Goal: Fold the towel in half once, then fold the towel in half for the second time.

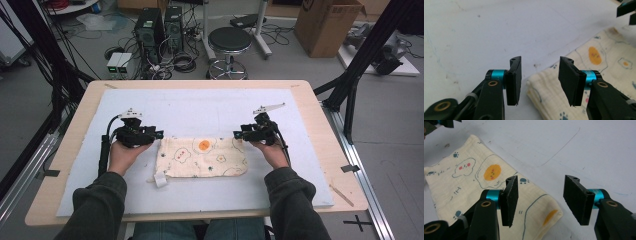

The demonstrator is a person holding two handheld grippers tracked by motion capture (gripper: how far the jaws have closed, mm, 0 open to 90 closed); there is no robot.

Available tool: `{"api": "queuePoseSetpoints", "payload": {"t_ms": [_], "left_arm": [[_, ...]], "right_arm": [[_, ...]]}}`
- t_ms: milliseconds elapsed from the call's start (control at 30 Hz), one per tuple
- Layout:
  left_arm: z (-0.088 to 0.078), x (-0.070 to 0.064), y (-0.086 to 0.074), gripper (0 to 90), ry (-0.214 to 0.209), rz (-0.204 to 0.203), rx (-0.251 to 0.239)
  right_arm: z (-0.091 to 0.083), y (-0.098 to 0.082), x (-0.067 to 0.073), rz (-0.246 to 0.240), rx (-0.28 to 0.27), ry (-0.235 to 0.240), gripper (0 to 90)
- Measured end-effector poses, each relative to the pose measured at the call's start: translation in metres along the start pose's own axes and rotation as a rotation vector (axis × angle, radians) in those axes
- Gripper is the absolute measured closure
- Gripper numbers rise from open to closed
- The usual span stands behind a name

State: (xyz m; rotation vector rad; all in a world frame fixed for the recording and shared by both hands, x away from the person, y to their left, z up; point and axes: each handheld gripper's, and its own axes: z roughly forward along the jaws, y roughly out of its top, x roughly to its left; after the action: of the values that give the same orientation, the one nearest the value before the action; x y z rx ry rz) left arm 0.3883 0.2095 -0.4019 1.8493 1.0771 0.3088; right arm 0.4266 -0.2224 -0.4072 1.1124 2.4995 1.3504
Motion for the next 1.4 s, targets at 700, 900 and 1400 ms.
{"api": "queuePoseSetpoints", "payload": {"t_ms": [700, 900, 1400], "left_arm": [[0.025, 0.006, -0.007, 56.8, -0.012, -0.021, 0.089], [0.031, 0.009, -0.010, 61.3, -0.024, -0.020, 0.124], [0.036, 0.008, -0.014, 81.6, -0.030, -0.007, 0.183]], "right_arm": [[0.015, -0.007, -0.011, 0.033, 0.088, -0.002, 50.3], [0.020, -0.008, -0.012, 0.033, 0.112, 0.003, 52.9], [0.023, -0.014, -0.017, 0.046, 0.153, 0.001, 67.8]]}}
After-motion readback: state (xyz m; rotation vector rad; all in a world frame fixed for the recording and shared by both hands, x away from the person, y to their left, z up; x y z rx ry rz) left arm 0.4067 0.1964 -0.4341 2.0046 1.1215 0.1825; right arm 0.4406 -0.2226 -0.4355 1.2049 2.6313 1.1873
